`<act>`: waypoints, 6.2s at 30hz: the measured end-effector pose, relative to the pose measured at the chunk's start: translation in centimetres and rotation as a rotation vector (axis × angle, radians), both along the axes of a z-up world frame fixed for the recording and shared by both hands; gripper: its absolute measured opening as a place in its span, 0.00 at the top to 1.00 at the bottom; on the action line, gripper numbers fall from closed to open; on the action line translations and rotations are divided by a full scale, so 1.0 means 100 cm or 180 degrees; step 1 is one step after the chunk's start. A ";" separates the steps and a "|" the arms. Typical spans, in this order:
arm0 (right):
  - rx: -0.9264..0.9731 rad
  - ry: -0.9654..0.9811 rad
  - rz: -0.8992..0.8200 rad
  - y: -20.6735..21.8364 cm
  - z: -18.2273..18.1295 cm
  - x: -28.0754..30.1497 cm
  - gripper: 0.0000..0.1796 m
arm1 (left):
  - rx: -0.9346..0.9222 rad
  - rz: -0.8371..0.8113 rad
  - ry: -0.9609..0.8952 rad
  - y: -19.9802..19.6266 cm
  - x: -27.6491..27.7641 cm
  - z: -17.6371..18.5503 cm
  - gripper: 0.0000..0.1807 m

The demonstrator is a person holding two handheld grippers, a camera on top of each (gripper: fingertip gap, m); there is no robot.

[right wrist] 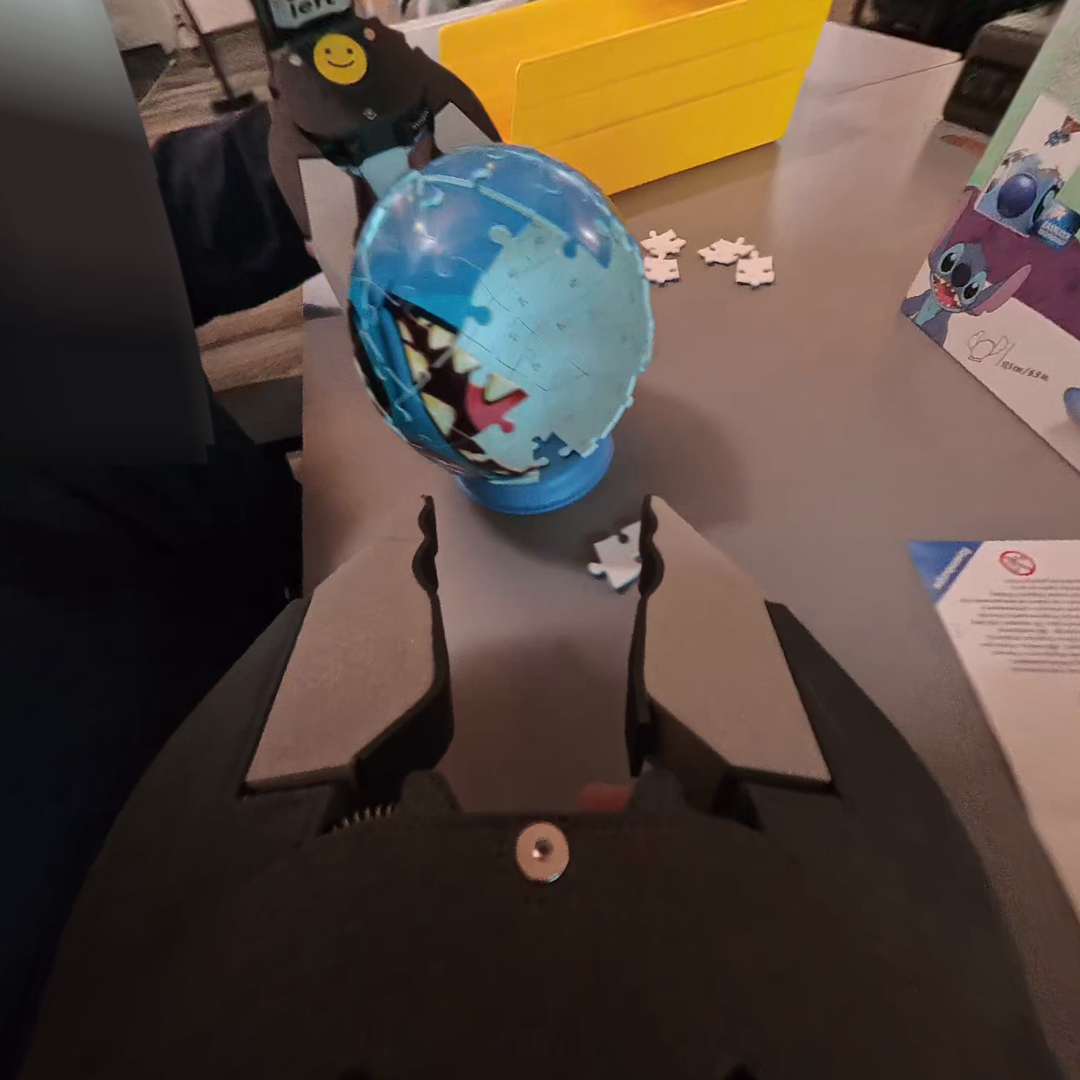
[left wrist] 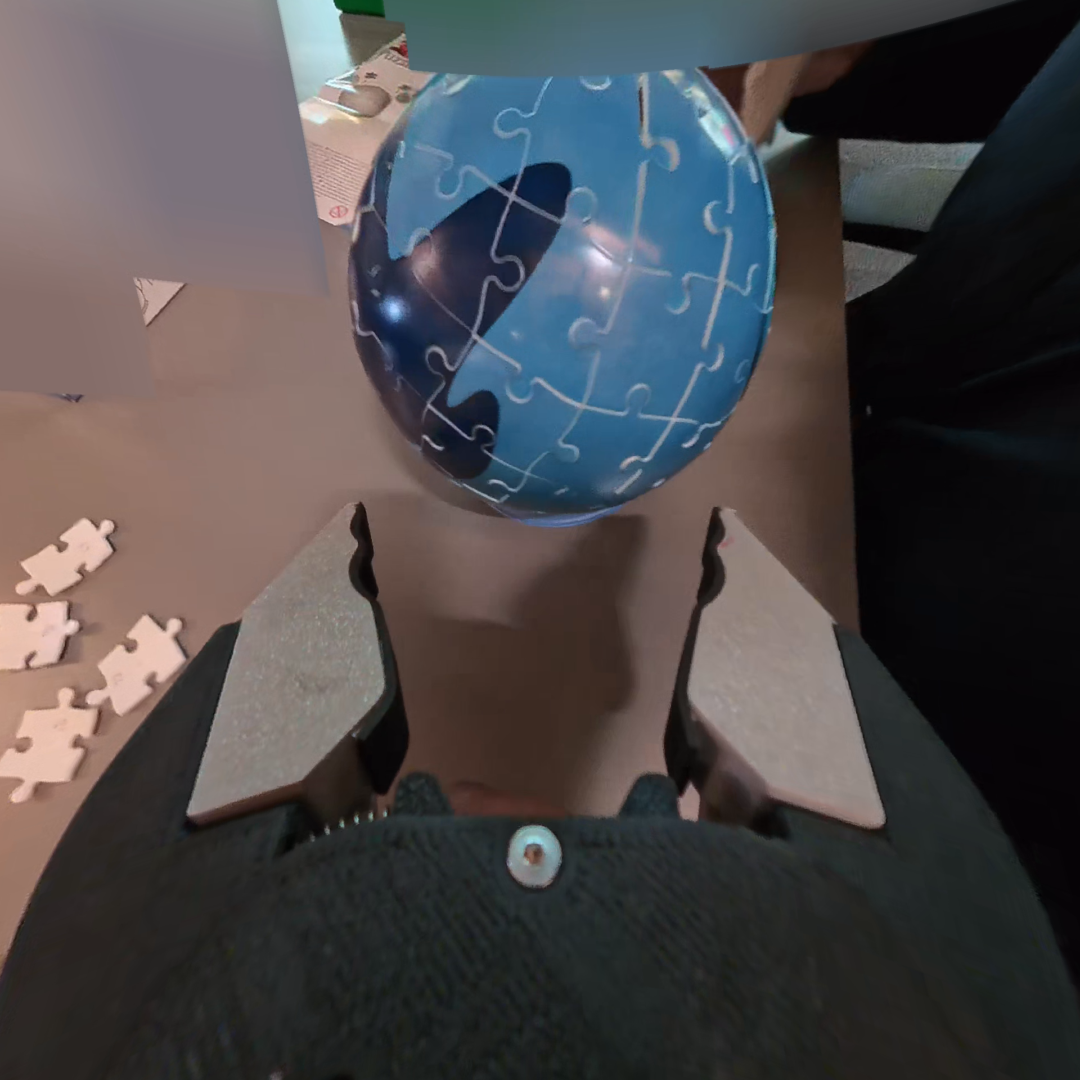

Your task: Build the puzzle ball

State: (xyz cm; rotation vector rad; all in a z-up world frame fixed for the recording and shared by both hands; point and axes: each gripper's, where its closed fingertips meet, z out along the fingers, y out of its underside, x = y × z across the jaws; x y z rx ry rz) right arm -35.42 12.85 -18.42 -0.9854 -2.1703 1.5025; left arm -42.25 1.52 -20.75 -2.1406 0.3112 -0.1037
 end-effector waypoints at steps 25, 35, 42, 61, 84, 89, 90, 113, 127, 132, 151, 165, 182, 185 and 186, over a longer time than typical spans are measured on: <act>0.0127 0.0256 -0.2152 -0.072 -0.024 -0.013 0.49 | -0.0373 -0.2003 0.0767 0.021 -0.011 -0.001 0.41; 0.0163 0.0015 -0.2298 -0.070 -0.031 -0.022 0.50 | -0.0642 -0.2506 0.0869 0.035 -0.006 -0.009 0.38; -0.0028 -0.0023 -0.2205 -0.073 -0.027 -0.023 0.49 | -0.0650 -0.2460 0.0870 0.034 -0.005 -0.011 0.37; -0.0877 -0.0404 -0.1926 -0.089 -0.014 -0.027 0.47 | -0.1263 -0.2484 0.0789 0.020 -0.006 0.009 0.37; -0.1126 -0.0720 -0.1870 -0.077 -0.020 -0.012 0.49 | -0.1470 -0.2544 0.0547 0.016 -0.012 -0.004 0.39; -0.0944 -0.0422 -0.1649 -0.047 0.011 0.012 0.51 | -0.1196 -0.2311 0.0505 0.012 -0.021 0.006 0.39; -0.0750 -0.0380 -0.1554 -0.036 0.016 0.015 0.52 | -0.1106 -0.2212 0.0515 0.012 -0.025 0.009 0.39; 0.0515 -0.0887 -0.0536 0.020 -0.061 -0.045 0.67 | 0.0066 0.0400 -0.0177 -0.021 -0.003 0.000 0.44; 0.0033 -0.0988 -0.0473 0.015 -0.049 -0.036 0.64 | 0.0341 0.0684 -0.0311 -0.013 0.006 0.004 0.44; 0.0499 -0.0818 -0.0812 0.023 -0.062 -0.043 0.70 | 0.0385 0.0683 -0.0309 -0.007 0.009 0.002 0.44; 0.0935 -0.0600 -0.0150 0.016 -0.066 -0.031 0.90 | 0.0634 0.0491 -0.0297 0.003 0.027 0.013 0.42; 0.1087 -0.0442 0.0299 0.003 -0.067 -0.030 0.78 | 0.0689 0.0795 -0.0378 0.004 0.024 0.015 0.43; -0.0020 -0.0659 0.2195 -0.025 -0.028 -0.031 0.65 | 0.0230 0.1136 -0.0024 0.002 0.009 -0.008 0.40; 0.0118 -0.0586 0.2178 -0.028 -0.033 -0.040 0.65 | 0.0184 0.1109 -0.0010 0.001 0.011 -0.010 0.40; 0.0202 -0.0562 0.2175 -0.029 -0.036 -0.041 0.66 | 0.0174 0.1110 -0.0016 0.001 0.011 -0.011 0.40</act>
